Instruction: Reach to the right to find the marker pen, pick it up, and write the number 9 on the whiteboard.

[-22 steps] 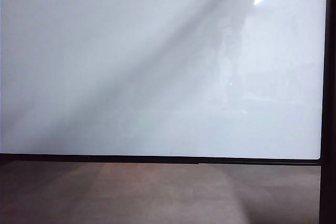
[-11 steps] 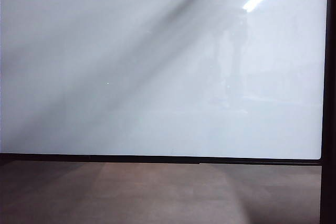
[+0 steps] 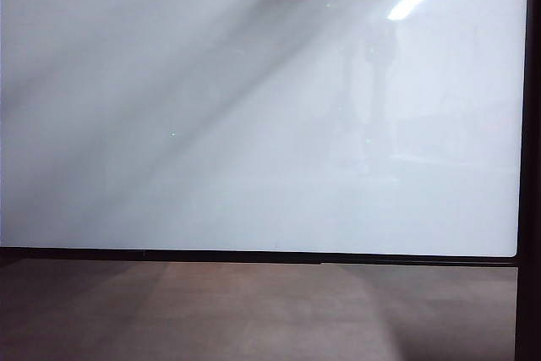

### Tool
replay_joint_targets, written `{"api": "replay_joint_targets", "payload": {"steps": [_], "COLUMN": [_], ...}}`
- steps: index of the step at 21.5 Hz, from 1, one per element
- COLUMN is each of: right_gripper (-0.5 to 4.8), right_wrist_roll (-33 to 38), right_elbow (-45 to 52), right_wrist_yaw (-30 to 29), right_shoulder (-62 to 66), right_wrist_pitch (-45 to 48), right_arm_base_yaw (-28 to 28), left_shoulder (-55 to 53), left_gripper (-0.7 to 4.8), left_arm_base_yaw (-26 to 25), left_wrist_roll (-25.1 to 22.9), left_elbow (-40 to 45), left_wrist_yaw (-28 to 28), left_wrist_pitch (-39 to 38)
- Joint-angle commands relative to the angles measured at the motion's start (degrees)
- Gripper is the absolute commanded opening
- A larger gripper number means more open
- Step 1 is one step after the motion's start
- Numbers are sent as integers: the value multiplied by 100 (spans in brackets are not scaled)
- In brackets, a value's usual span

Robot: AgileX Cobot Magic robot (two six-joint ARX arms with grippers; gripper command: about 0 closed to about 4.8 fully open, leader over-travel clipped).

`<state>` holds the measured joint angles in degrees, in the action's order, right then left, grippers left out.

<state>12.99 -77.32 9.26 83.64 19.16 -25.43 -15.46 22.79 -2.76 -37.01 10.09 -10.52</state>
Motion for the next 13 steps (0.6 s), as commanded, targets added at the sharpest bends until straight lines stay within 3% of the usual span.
{"api": "replay_joint_targets", "payload": {"steps": [1, 13], "right_gripper": [-3, -3], "right_wrist_roll": [-13, -13], "right_elbow": [-136, -136], "right_wrist_yaw": [-109, -122], "right_shoulder": [111, 109], "right_wrist_pitch": [101, 81], "right_arm_base_yaw": [-9, -11], "left_shoulder": [-15, -116], "left_gripper": [-5, -5], "left_arm_base_yaw": [0, -2], "left_wrist_roll": [17, 17], "left_elbow": [-9, -11], "left_wrist_yaw": [24, 22], "left_wrist_pitch": [28, 28]}}
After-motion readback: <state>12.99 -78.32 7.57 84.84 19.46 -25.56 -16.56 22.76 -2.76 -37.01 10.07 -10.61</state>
